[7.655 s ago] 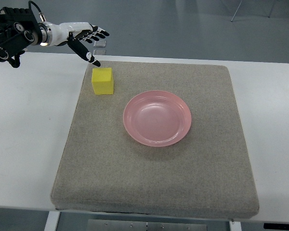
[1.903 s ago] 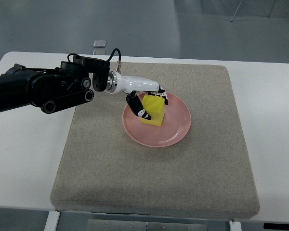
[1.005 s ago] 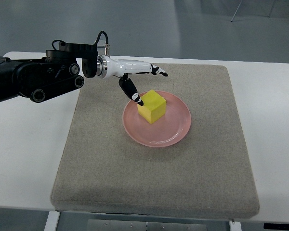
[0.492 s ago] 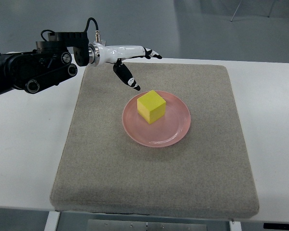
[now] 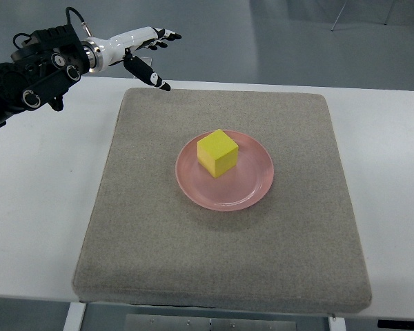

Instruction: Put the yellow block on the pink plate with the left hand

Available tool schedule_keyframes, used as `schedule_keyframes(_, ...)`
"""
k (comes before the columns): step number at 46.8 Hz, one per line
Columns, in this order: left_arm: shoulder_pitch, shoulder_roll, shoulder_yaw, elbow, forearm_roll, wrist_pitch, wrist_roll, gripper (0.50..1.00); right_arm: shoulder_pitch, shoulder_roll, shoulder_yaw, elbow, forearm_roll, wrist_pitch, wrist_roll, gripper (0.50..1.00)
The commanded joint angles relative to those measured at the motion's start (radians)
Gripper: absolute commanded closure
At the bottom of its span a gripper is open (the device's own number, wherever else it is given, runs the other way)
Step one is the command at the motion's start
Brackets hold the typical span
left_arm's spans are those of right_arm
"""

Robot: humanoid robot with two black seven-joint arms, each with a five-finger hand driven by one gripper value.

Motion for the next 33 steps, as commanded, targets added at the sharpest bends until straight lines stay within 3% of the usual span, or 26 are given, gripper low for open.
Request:
schedule_keyframes(1,0.009,-0.033,0.000,0.065,-0.104,0.029,0.001,0.527,0.000,0.000,0.000,0.000,0.000,0.000,0.000,0.576)
schedule_keyframes(11,0.029,-0.091,0.000,0.197,-0.397,0.040,0.010,0.536,0.000,0.000,0.000,0.000,0.000,0.000,0.000,0.576)
schedule_keyframes(26,0.070,-0.117,-0.021,0.302,-0.795,0.084,0.019,0.542,0.000,0.000,0.000,0.000,0.000,0.000,0.000,0.576)
schedule_keyframes(33,0.089,-0.119,-0.095,0.303,-0.901,0.118,0.108,0.542,0.000,0.000,0.000,0.000,0.000,0.000,0.000,0.576)
